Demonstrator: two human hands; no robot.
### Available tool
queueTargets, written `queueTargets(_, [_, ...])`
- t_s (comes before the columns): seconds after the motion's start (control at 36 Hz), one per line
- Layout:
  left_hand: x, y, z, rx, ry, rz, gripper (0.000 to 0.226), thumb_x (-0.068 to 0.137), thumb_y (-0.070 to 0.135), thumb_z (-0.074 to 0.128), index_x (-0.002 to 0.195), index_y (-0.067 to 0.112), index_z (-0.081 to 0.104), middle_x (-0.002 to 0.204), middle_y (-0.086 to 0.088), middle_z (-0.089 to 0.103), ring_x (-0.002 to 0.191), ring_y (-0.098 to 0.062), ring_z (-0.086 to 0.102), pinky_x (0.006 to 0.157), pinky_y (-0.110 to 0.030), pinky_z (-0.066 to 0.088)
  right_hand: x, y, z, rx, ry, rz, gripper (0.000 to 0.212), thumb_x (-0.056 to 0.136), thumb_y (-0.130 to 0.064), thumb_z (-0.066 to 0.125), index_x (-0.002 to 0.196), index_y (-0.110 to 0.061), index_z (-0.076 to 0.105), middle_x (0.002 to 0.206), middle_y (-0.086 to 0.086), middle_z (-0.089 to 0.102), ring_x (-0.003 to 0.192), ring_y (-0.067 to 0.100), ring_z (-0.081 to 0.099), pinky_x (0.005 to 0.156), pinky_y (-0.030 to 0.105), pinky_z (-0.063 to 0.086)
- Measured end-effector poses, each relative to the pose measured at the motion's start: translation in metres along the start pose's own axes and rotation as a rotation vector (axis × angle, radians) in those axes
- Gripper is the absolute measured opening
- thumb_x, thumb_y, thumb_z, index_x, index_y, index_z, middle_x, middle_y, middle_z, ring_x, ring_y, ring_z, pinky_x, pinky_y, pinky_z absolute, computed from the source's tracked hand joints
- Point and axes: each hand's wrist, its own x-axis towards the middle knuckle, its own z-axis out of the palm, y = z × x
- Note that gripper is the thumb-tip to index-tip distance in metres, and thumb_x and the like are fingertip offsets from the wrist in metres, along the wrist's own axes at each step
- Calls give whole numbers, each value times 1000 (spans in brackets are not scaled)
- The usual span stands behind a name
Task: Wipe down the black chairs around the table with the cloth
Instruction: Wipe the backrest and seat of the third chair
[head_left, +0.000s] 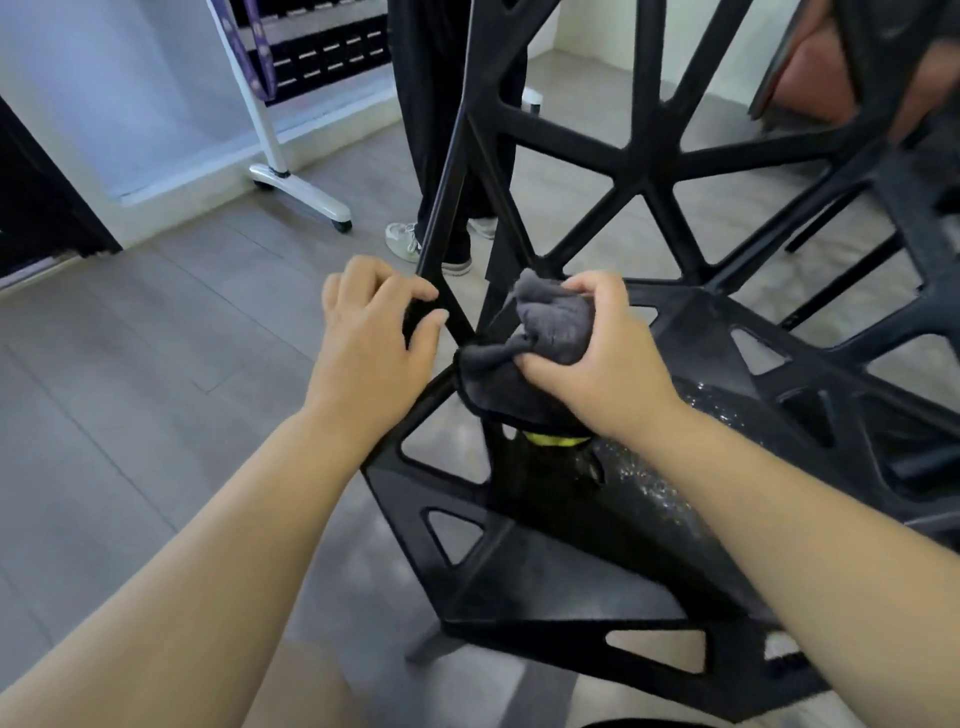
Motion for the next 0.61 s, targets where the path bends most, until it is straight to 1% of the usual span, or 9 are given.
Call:
queueTargets(0.06, [12,8,9,65,-37,75,14,88,20,62,95,9,66,97,-5,48,99,-27,39,89,-24,28,21,8,-7,-24,56,61,63,73,-35,77,117,-22,35,105,-3,56,92,16,58,79,35,52])
queueTargets(0.14, [31,20,24,198,-92,259,28,88,27,47,88,8,68,92,-8,55,93,-28,43,84,-34,39,54,26,-11,-58,107,99,59,74,-35,74,117,-19,38,110,0,56,99,21,57,83,41,51])
queueTargets(0.17, [36,24,30,279,-172,302,30,90,26,43,91,8,67,95,-9,57,95,-27,42,84,-35,39,64,32,-11,-42,112,115,58,75,-34,73,120,-19,40,113,1,56,102,21,57,86,41,50])
queueTargets(0.22, [45,29,43,406,-372,289,28,95,24,41,106,10,62,110,-8,54,106,-27,43,90,-35,36,84,45,-6,-30,124,134,56,80,-31,71,126,-15,43,123,3,50,107,19,53,90,35,45])
queueTargets(0.28, [50,31,55,518,-497,240,24,96,24,41,112,12,55,117,-7,52,111,-26,44,89,-33,36,100,55,4,-75,105,124,49,84,-29,67,124,-10,47,128,5,40,106,19,48,89,28,39])
queueTargets(0.33, [51,32,67,658,-559,263,23,97,26,39,112,14,53,116,-5,54,110,-25,48,84,-32,35,107,62,22,-144,11,71,42,87,-27,63,121,-6,50,129,8,40,110,26,48,94,32,39])
queueTargets(0.39, [49,31,77,782,-606,307,22,98,27,37,111,17,51,111,-2,57,103,-22,52,83,-32,32,107,71,43,-262,-88,13,48,90,-30,58,134,-12,48,139,7,41,121,32,45,100,41,38])
queueTargets(0.44, [46,28,84,855,-640,322,22,98,28,35,109,18,51,104,0,61,96,-20,56,87,-33,31,105,77,53,-398,-80,-14,50,92,-37,51,140,-25,43,145,0,39,123,34,44,99,46,39])
queueTargets(0.61, [42,23,98,896,-584,286,19,99,26,36,111,22,50,96,2,62,80,-21,60,78,-35,30,108,107,16,-697,-118,68,44,93,-36,42,137,-30,44,140,-3,38,114,37,44,91,43,38])
